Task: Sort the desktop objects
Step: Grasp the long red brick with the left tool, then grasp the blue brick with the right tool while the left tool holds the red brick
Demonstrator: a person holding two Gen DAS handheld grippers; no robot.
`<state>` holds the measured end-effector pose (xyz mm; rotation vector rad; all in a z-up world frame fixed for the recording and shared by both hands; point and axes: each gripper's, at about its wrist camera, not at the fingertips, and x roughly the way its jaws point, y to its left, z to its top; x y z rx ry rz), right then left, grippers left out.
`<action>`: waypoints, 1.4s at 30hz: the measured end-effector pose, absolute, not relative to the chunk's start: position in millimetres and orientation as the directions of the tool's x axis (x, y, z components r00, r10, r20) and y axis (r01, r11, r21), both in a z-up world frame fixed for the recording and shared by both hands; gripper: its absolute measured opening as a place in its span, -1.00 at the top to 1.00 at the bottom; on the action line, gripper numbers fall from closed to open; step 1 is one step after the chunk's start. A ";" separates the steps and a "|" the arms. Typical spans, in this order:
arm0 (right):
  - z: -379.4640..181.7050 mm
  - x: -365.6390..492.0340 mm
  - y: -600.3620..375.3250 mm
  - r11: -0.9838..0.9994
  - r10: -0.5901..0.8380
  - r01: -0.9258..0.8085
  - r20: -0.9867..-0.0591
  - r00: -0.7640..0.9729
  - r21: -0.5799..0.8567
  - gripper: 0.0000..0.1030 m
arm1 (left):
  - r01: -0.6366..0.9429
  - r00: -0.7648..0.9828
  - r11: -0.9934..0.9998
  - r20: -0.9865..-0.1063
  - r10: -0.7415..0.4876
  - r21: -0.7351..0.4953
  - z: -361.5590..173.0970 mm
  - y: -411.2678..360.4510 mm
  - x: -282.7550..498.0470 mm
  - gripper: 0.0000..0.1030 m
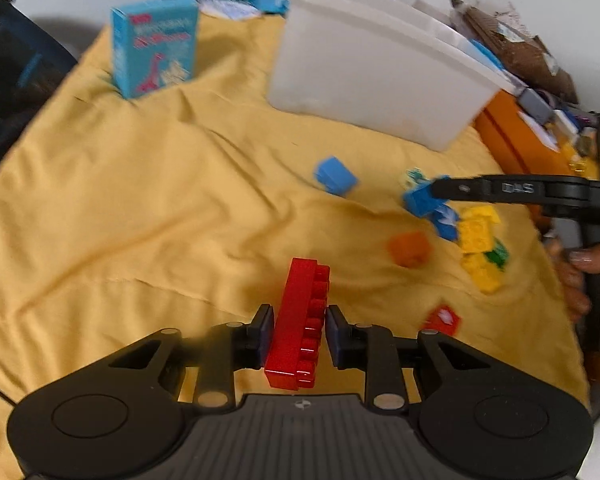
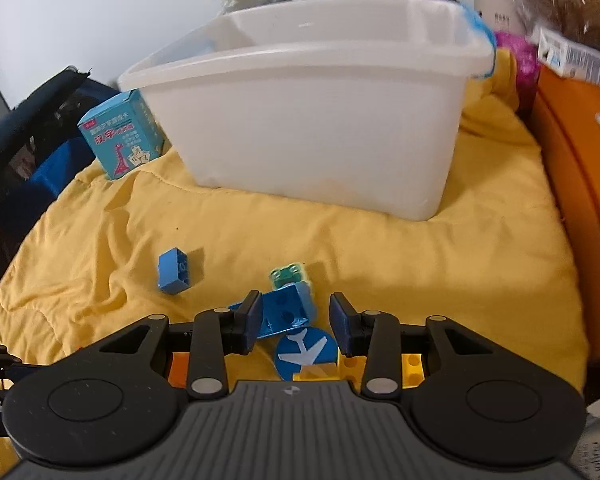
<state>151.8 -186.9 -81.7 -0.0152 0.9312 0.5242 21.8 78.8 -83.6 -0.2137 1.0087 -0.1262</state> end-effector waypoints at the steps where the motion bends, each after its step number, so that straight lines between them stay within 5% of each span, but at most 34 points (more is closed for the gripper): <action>1: -82.3 152.5 -187.6 0.870 0.440 -0.435 -0.767 0.467 0.234 0.36 | 0.006 0.540 0.979 -0.824 -0.174 -0.203 -82.7 80.4 21.6 0.37; 3: -80.5 148.4 -186.0 0.855 0.460 -0.453 -0.769 0.444 0.250 0.78 | 0.019 0.542 0.983 -0.824 -0.164 -0.183 -81.6 83.3 22.8 0.29; 11: -52.4 99.8 -183.1 0.821 0.484 -0.537 -0.735 0.475 0.193 0.86 | 0.084 0.532 0.947 -0.789 -0.307 -0.311 -67.5 79.6 19.4 0.30; 16: -54.8 103.7 -195.2 0.847 0.451 -0.499 -0.748 0.487 0.185 0.81 | 0.120 0.588 0.980 -0.785 -0.197 -0.156 -54.9 60.3 2.8 0.32; 21: -57.1 104.9 -189.0 0.839 0.458 -0.520 -0.727 0.511 0.163 0.30 | 0.220 0.551 0.967 -0.802 -0.230 -0.126 -59.1 42.0 -9.4 0.31; 26: -66.3 95.8 -156.3 0.769 0.398 -0.638 -0.756 0.520 -0.034 0.32 | 0.305 0.560 0.952 -0.808 -0.181 -0.002 -68.9 10.4 -10.1 0.31; 35: -63.0 106.0 -147.6 0.770 0.399 -0.637 -0.749 0.529 -0.041 0.32 | 0.241 0.604 0.941 -0.796 0.045 0.236 -89.2 34.6 5.5 0.32; 36: -62.6 107.2 -147.3 0.770 0.398 -0.636 -0.746 0.534 -0.044 0.31 | 0.239 0.599 0.938 -0.798 0.061 0.251 -91.1 37.7 7.7 0.50; 38: -63.7 111.4 -145.4 0.769 0.397 -0.637 -0.747 0.534 -0.046 0.30 | 0.241 0.571 0.948 -0.820 0.033 0.206 -93.9 45.0 11.7 0.52; 42: -68.4 112.9 -134.5 0.722 0.395 -0.684 -0.754 0.525 -0.098 0.30 | 0.220 0.479 0.945 -0.817 -0.320 -0.241 -75.8 70.6 19.5 0.52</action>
